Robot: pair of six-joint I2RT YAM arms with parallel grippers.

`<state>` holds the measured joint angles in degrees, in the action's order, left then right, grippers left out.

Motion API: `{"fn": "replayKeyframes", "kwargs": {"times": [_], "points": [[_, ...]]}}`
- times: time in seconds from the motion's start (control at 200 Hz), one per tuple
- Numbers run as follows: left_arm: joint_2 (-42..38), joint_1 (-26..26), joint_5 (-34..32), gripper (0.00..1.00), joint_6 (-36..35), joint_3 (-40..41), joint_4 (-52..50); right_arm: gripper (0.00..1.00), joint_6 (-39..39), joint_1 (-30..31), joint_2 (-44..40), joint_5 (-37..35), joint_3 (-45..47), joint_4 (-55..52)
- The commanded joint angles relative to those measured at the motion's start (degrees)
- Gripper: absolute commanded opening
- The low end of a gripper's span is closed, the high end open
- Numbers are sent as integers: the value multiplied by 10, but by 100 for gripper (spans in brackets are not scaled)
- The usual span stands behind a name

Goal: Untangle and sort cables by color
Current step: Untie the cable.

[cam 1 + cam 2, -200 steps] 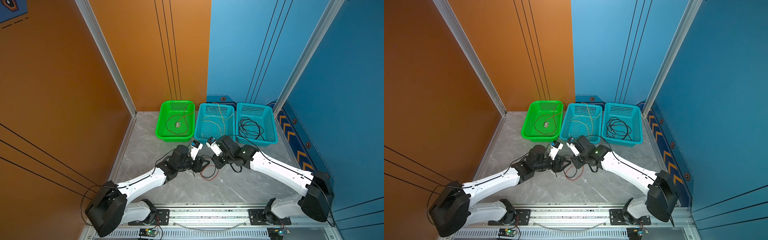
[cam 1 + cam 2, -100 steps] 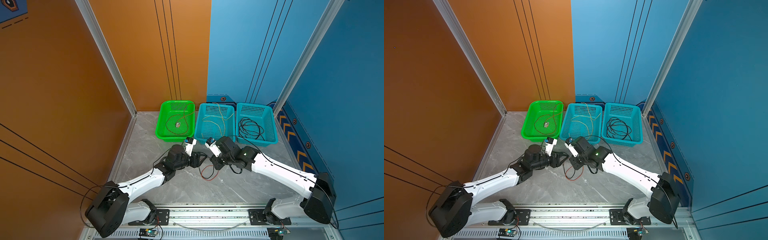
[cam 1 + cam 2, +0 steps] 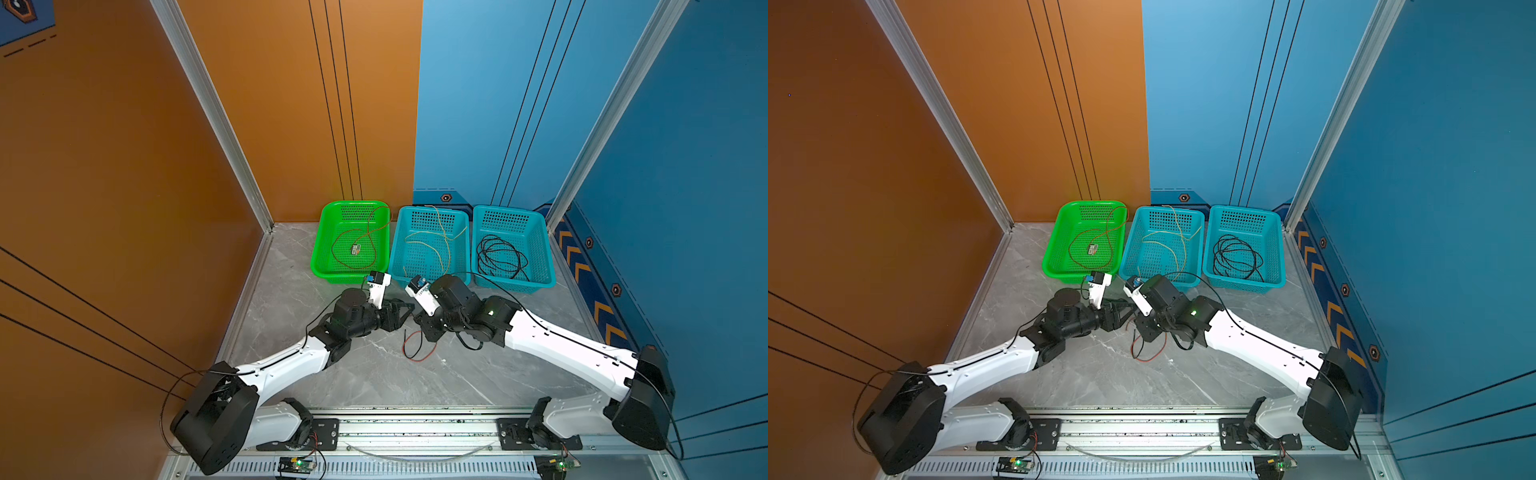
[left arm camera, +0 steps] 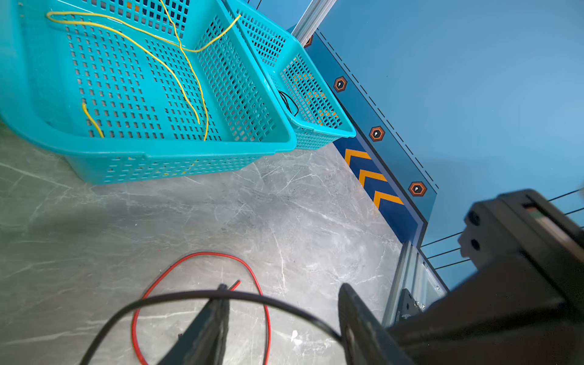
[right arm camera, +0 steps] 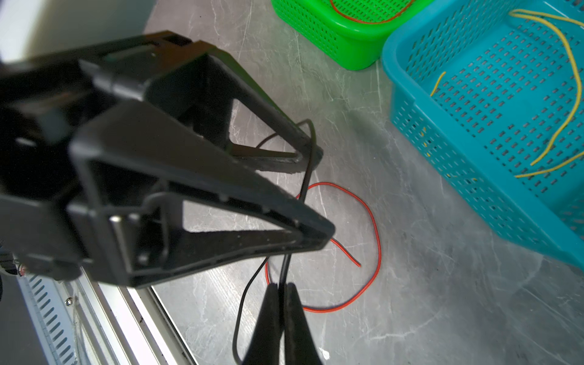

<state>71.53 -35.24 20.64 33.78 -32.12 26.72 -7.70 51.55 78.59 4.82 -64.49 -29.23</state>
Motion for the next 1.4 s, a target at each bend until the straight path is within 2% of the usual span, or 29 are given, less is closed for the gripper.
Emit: {"fn": "replayKeyframes", "kwargs": {"times": [0.0,0.115,0.3,0.491,0.591,0.721,0.806,0.871,1.117,1.222,1.397], "points": [[12,4,2,53,10,-13,22,0,-3,11,-5,10,5,20],[16,3,7,44,14,-12,32,0,1,21,-2,8,3,24],[15,4,16,19,21,-6,49,0,10,30,9,-2,-1,25],[6,9,25,0,24,-2,53,0,10,31,12,-13,-1,25],[-2,12,26,0,26,2,53,0,9,31,10,-19,0,25],[-11,19,29,0,35,6,53,27,9,28,12,-20,-2,19],[-16,27,42,0,46,3,61,37,16,21,12,-11,-5,14],[-22,29,45,0,50,0,62,40,23,17,10,-7,2,24],[-71,29,61,0,101,-3,74,41,18,13,20,31,74,158],[-116,38,61,0,121,3,71,38,-1,13,39,33,108,225],[-193,55,57,0,128,-17,0,25,-29,10,75,-23,145,294]]}}
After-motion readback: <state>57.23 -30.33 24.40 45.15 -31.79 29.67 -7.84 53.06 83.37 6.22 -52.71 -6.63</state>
